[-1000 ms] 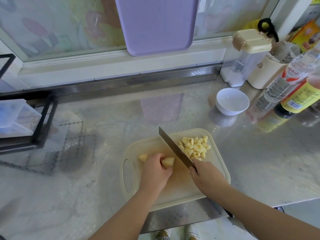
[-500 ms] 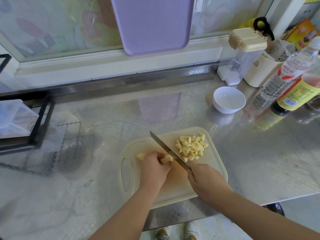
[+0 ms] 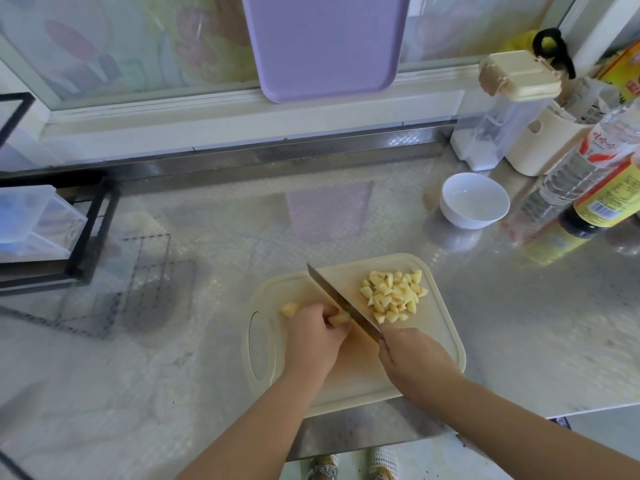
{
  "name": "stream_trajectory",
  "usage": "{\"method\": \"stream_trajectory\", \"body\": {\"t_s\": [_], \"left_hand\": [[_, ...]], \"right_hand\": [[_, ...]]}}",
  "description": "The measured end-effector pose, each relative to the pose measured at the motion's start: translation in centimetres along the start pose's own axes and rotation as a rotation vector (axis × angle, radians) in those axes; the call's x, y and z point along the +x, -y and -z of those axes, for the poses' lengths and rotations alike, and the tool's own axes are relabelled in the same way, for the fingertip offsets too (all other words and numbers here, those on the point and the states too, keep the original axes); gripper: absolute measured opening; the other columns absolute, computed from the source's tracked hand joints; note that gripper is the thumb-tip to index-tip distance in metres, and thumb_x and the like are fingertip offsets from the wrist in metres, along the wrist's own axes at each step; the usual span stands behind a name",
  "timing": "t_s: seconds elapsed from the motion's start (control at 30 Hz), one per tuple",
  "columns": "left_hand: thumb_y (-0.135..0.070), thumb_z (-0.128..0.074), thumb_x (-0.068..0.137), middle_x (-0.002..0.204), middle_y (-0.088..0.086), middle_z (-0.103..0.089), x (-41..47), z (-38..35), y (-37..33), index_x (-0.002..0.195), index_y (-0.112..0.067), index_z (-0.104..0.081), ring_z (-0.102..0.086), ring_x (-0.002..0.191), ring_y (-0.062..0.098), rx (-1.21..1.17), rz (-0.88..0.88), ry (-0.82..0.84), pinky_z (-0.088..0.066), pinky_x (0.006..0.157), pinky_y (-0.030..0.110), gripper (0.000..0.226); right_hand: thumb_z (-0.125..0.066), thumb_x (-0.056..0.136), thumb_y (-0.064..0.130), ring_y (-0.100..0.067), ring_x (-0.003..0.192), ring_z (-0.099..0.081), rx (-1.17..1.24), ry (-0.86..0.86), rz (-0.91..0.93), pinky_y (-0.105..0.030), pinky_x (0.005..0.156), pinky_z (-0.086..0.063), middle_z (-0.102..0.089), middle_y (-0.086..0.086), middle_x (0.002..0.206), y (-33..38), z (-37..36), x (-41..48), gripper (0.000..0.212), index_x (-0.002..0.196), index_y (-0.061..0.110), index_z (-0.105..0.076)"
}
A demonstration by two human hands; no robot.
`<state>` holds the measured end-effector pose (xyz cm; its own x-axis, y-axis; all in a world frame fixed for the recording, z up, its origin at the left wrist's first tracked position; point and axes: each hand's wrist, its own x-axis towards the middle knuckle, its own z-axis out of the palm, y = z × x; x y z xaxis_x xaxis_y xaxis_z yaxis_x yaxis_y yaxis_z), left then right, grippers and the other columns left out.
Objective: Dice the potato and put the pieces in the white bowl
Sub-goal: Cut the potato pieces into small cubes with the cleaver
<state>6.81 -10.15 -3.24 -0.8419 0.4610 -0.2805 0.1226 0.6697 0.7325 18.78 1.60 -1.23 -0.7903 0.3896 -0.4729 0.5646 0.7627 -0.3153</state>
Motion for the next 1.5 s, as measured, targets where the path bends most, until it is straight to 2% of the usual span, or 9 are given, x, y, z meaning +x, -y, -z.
{"method": "stream_trajectory", "body": {"t_s": [0.27,0.4,0.57,0.73,0.93,1.07,1.23,1.4,1.5], "left_hand": [[-0.03,-0.077,0.082,0.08,-0.008,-0.066,0.0,0.4,0.2,0.107,-0.017,-0.07,-0.061,0.075,0.005,0.011,-0.009,0.017,-0.041,0.063,0.012,0.029],[-0.024,-0.072,0.085,0.09,-0.011,-0.065,-0.2,0.4,0.0,0.114,-0.02,-0.068,-0.059,0.077,0.001,0.082,-0.078,0.053,-0.039,0.065,0.008,0.03],[-0.02,-0.071,0.085,0.11,-0.008,-0.06,-0.4,1.0,0.1,0.116,-0.022,-0.067,-0.059,0.088,0.005,0.17,-0.141,0.101,-0.046,0.08,0.016,0.032],[-0.005,-0.06,0.087,0.101,-0.012,-0.058,-1.0,4.6,-2.7,0.104,-0.024,-0.064,-0.057,0.089,0.0,0.018,-0.364,-0.32,-0.044,0.075,0.012,0.026],[-0.019,-0.052,0.091,0.098,-0.022,-0.064,1.6,4.0,-6.2,0.096,-0.038,-0.071,-0.051,0.103,0.007,0.465,-0.526,0.224,-0.034,0.098,0.03,0.027],[-0.025,-0.046,0.093,0.11,-0.02,-0.065,2.8,2.5,-6.5,0.101,-0.04,-0.071,-0.048,0.111,0.009,0.572,-0.515,0.337,-0.032,0.104,0.032,0.03],[-0.026,-0.041,0.095,0.121,-0.017,-0.062,3.7,0.8,-7.2,0.111,-0.038,-0.069,-0.045,0.118,0.013,0.649,-0.52,0.426,-0.03,0.106,0.036,0.034],[-0.02,-0.043,0.099,0.122,-0.015,-0.064,3.9,2.0,-7.5,0.116,-0.034,-0.068,-0.052,0.116,0.011,0.461,-0.508,0.308,-0.038,0.105,0.036,0.034],[-0.013,-0.048,0.098,0.111,-0.014,-0.067,3.7,4.2,-6.7,0.114,-0.026,-0.068,-0.059,0.104,0.004,0.181,-0.448,0.083,-0.045,0.093,0.021,0.029]], "right_hand": [[-0.036,0.106,0.027,-0.019,0.09,-0.065,0.0,0.045,-0.058,-0.034,0.081,-0.056,-0.062,0.0,0.097,0.3,-0.9,1.0,0.019,0.112,0.02,-0.053],[-0.038,0.105,0.029,-0.011,0.078,-0.057,0.18,-0.039,-0.116,-0.027,0.074,-0.048,-0.059,0.004,0.086,-0.6,-0.3,1.3,0.017,0.099,0.022,-0.053],[-0.034,0.104,0.034,-0.017,0.079,-0.063,0.04,-0.099,-0.018,-0.036,0.071,-0.054,-0.061,0.008,0.085,-2.1,1.0,0.1,0.023,0.113,0.03,-0.054],[-0.035,0.104,0.039,-0.017,0.082,-0.063,-0.112,-0.162,0.081,-0.031,0.061,-0.048,-0.064,0.009,0.094,-2.6,2.9,-0.9,0.025,0.126,0.04,-0.047],[-0.033,0.106,0.038,-0.019,0.074,-0.058,-0.24,-0.165,0.109,-0.034,0.066,-0.052,-0.059,0.009,0.087,-3.5,3.5,-1.3,0.02,0.12,0.036,-0.047],[-0.035,0.105,0.029,-0.02,0.066,-0.054,-0.324,-0.172,0.131,-0.033,0.062,-0.048,-0.054,0.008,0.081,-3.9,3.4,-1.4,0.017,0.116,0.032,-0.048],[-0.04,0.104,0.023,-0.02,0.059,-0.045,-0.42,-0.159,0.131,-0.03,0.05,-0.019,-0.041,0.007,0.073,-3.5,3.8,-1.6,0.015,0.114,0.03,-0.048],[-0.035,0.105,0.032,-0.021,0.075,-0.061,-0.295,-0.12,0.091,-0.031,0.06,-0.045,-0.059,0.008,0.085,-3.5,4.1,-1.5,0.02,0.12,0.032,-0.049],[-0.04,0.103,0.038,-0.017,0.087,-0.067,-0.102,-0.084,0.037,-0.034,0.072,-0.056,-0.068,0.008,0.1,-3.6,3.9,-1.2,0.027,0.128,0.038,-0.049]]}}
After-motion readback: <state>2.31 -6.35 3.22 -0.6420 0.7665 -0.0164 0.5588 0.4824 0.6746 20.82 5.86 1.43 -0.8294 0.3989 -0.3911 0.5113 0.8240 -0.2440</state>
